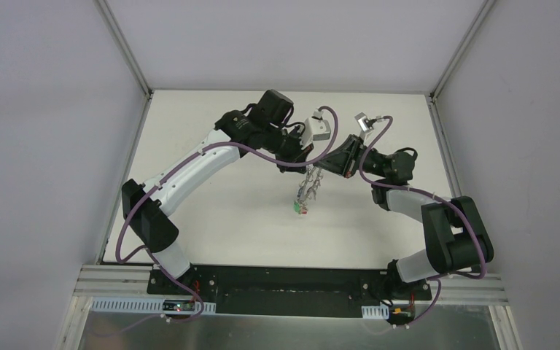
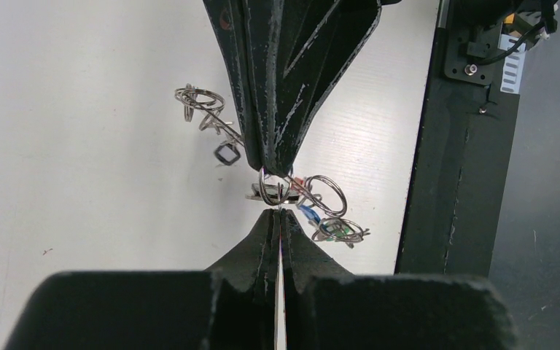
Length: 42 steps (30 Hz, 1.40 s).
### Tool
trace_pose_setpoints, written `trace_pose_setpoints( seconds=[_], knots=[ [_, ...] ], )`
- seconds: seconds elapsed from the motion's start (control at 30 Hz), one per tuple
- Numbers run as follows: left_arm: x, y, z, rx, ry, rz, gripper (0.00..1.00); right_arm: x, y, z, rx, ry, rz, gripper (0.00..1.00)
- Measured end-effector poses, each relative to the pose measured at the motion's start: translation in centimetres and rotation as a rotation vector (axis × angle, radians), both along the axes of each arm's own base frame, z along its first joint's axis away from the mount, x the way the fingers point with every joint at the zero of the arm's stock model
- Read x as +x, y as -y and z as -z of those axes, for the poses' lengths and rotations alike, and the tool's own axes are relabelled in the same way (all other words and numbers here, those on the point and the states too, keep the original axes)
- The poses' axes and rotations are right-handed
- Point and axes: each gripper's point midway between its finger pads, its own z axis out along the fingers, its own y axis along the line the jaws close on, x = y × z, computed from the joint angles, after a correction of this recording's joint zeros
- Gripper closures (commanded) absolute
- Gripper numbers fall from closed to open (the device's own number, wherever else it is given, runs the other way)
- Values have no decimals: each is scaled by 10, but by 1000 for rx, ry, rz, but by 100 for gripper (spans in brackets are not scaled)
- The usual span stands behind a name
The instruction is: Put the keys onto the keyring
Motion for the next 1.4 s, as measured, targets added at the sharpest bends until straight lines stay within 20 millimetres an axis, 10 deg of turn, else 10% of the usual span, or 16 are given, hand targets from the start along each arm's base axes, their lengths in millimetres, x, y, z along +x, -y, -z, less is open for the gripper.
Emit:
trace_pose_setpoints(
  seconds=[1.4],
  knots=[
    [7,6,16,185,155,-45,100,13,1,13,-29,-44,52,100]
  ],
)
